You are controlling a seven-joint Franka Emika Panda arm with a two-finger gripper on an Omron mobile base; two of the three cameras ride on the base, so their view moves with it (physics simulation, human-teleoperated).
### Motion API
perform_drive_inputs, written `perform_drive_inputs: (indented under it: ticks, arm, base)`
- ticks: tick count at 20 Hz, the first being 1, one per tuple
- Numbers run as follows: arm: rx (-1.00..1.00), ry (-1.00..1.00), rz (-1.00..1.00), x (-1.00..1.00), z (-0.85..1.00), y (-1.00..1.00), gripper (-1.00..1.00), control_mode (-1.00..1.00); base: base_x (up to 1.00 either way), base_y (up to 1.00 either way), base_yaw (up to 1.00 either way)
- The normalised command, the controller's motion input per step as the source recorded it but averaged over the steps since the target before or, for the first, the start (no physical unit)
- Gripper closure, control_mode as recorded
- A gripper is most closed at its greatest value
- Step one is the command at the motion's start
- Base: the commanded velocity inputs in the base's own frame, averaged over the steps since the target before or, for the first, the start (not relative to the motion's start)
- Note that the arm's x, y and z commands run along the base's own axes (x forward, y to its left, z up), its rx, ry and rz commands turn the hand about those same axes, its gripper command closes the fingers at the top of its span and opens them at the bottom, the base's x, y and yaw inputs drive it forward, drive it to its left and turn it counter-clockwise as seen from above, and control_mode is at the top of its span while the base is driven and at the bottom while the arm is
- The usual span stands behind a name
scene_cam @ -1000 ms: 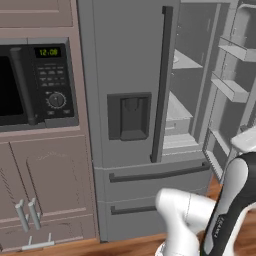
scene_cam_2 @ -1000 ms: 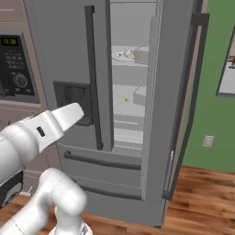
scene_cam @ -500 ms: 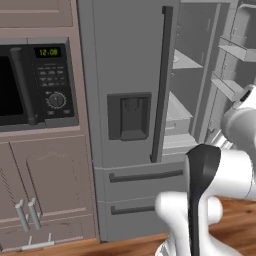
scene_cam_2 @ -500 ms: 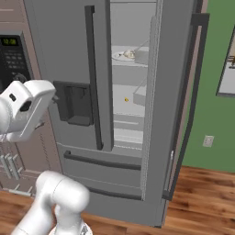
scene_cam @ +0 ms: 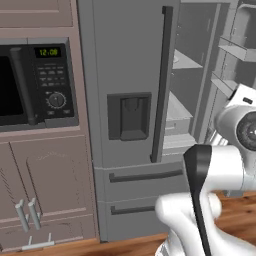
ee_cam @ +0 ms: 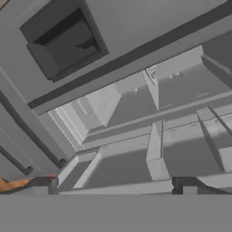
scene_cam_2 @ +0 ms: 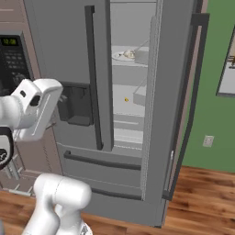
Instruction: Retrieve the fish from the fridge and place it on the saucepan with marinade on the stove.
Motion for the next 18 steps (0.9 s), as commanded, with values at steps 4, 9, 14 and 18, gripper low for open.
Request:
perform_drive_inputs:
  ticks: [4, 9, 14, 18]
  arm:
    - [0.00, -0.04, 0.00, 0.11, 0.00, -0.35, -1.00, -1.00]
    - [0.00, 0.07, 0.00, 0.43, 0.00, -0.34, -1.00, -1.00]
    - [0.00, 0.11, 0.00, 0.59, 0.00, -0.23, -1.00, -1.00]
    - [-0.02, 0.03, 0.00, 0.50, -0.06, -0.01, -1.00, -1.00]
  base:
    - [0.00, 0.00, 0.00]
    - [0.00, 0.00, 0.00]
    - [0.00, 0.00, 0.00]
    - [0.00, 0.00, 0.00]
